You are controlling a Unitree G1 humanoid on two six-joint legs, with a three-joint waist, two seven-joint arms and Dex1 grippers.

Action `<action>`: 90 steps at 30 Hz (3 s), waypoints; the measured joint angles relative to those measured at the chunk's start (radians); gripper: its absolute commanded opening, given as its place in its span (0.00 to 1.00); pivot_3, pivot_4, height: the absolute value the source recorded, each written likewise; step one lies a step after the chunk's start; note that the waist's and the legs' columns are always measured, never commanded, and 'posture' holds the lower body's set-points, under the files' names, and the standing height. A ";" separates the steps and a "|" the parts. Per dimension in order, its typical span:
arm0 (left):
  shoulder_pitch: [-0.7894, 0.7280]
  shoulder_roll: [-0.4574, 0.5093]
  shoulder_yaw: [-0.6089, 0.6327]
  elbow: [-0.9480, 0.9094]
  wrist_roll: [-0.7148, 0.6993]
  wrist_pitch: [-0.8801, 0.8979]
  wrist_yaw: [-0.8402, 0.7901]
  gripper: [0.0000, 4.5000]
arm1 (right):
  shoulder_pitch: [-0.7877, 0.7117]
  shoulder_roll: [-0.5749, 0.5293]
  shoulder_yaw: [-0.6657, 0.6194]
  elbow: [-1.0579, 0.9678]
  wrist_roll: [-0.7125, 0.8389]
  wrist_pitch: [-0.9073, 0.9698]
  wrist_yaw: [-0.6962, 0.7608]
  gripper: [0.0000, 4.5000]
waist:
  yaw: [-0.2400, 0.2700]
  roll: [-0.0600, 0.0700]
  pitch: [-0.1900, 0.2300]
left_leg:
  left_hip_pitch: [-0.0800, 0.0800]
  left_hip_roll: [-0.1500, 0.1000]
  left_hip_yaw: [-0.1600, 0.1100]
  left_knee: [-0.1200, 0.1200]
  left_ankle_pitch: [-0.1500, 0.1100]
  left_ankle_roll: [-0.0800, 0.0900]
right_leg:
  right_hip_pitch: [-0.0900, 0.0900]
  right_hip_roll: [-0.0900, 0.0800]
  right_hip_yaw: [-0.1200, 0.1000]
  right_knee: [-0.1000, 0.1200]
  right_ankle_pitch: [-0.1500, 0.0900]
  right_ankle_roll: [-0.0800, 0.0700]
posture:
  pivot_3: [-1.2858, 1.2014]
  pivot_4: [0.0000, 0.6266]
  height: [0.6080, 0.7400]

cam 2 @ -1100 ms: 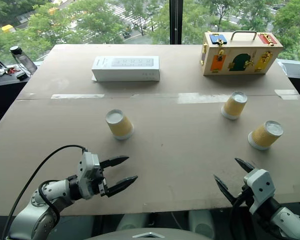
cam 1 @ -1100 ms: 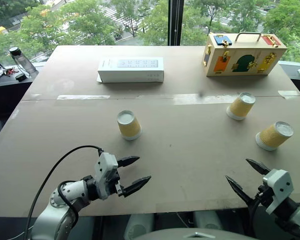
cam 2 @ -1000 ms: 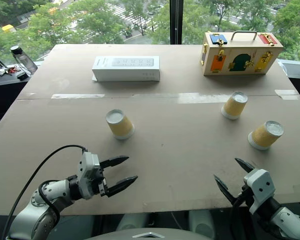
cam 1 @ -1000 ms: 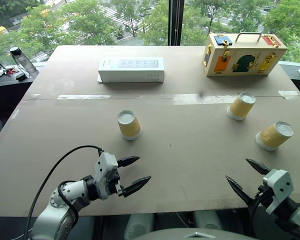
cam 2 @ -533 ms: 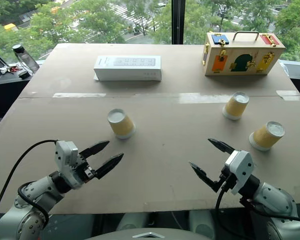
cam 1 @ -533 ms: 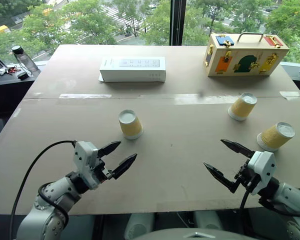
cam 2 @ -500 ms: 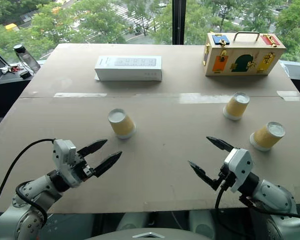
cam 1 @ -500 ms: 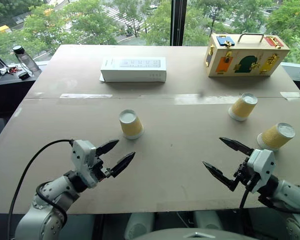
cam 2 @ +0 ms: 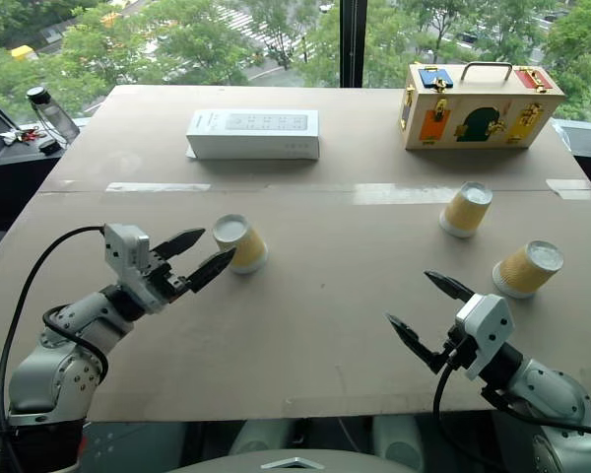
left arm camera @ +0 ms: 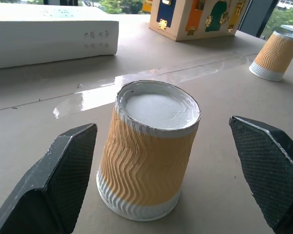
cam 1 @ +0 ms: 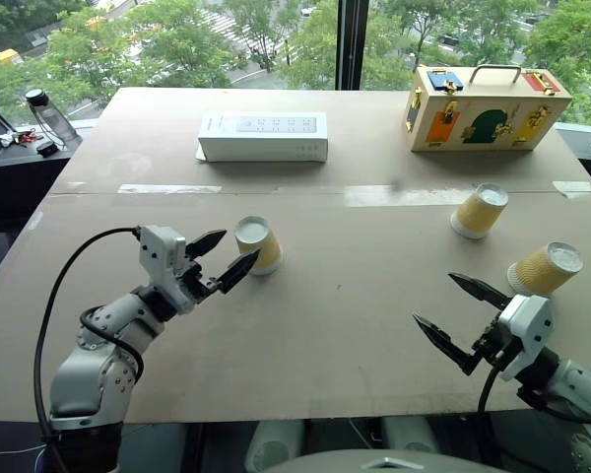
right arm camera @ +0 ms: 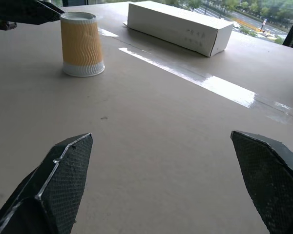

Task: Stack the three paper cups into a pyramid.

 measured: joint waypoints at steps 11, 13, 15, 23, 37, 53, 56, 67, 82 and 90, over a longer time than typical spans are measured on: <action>-0.124 0.011 -0.087 0.194 0.108 -0.099 -0.111 0.55 | 0.073 0.024 0.004 -0.077 -0.044 -0.006 -0.053 1.00 | -0.001 0.000 0.000 | 0.000 0.000 0.001 0.000 0.000 0.000 | 0.000 -0.001 0.001 0.000 0.000 0.000 | 0.52 0.24 1.00; -0.150 0.001 -0.093 0.224 0.119 -0.115 -0.125 0.53 | 0.085 0.031 0.004 -0.093 -0.052 -0.007 -0.066 1.00 | 0.000 0.000 0.000 | 0.000 0.000 0.000 0.000 0.000 0.000 | 0.000 -0.002 0.000 0.000 0.000 0.000 | 0.52 0.24 1.00; -0.176 -0.014 -0.103 0.250 0.120 -0.124 -0.137 0.53 | 0.092 0.040 0.004 -0.097 -0.057 -0.007 -0.075 1.00 | -0.001 0.000 0.000 | 0.000 0.000 0.000 0.000 0.000 0.000 | 0.000 -0.001 0.000 0.000 0.000 0.000 | 0.52 0.24 1.00; -0.334 -0.052 -0.224 0.304 0.124 -0.103 -0.268 0.53 | 0.124 0.057 0.006 -0.127 -0.095 -0.007 -0.118 1.00 | -0.002 0.000 0.000 | 0.000 0.000 0.001 0.000 0.000 0.000 | 0.000 -0.001 0.001 0.000 0.001 0.001 | 0.52 0.24 1.00; -0.433 -0.112 -0.321 0.461 0.236 -0.209 -0.342 0.53 | 0.194 0.102 0.007 -0.135 -0.159 -0.032 -0.173 1.00 | -0.003 0.000 0.000 | 0.000 0.000 0.001 0.001 0.000 0.000 | 0.000 0.001 0.001 0.000 0.001 0.002 | 0.52 0.24 1.00; -0.315 -0.050 -0.178 0.294 0.090 -0.087 -0.368 0.99 | 0.041 0.176 -0.039 -0.180 -0.165 0.101 -0.340 1.00 | -0.007 0.000 0.000 | 0.000 0.001 0.000 0.001 0.000 0.000 | 0.000 -0.003 0.001 0.001 0.001 0.002 | 0.52 0.24 1.00; -0.247 -0.008 -0.118 0.207 -0.002 -0.023 -0.393 0.99 | -0.023 0.181 -0.077 -0.182 -0.195 0.178 -0.408 1.00 | -0.002 0.000 0.000 | -0.001 0.001 0.000 0.001 0.000 0.000 | -0.001 -0.003 0.001 0.001 0.000 0.000 | 0.52 0.24 1.00; -0.133 0.169 -0.092 -0.196 -0.313 0.238 -0.520 0.99 | -0.162 0.178 -0.420 -0.164 -0.183 0.544 -0.562 1.00 | -0.004 0.004 -0.001 | -0.004 -0.001 0.000 0.001 0.000 0.000 | -0.003 0.000 0.000 0.001 0.000 -0.001 | 0.52 0.24 1.00; -0.120 0.150 -0.152 -0.270 -0.314 0.244 -0.447 0.99 | -0.324 0.198 -0.446 0.017 -0.010 0.706 -0.556 1.00 | -0.010 0.005 -0.002 | -0.004 0.000 0.001 0.001 0.000 0.000 | -0.003 0.003 0.004 0.001 0.000 -0.001 | 0.52 0.24 1.00; -0.089 0.150 -0.156 -0.286 -0.310 0.222 -0.435 1.00 | -0.381 0.196 -0.440 0.082 -0.010 0.716 -0.572 0.77 | -0.014 0.005 -0.002 | -0.004 0.000 0.001 0.001 0.000 0.000 | -0.003 0.004 0.005 0.001 0.000 -0.001 | 0.52 0.24 1.00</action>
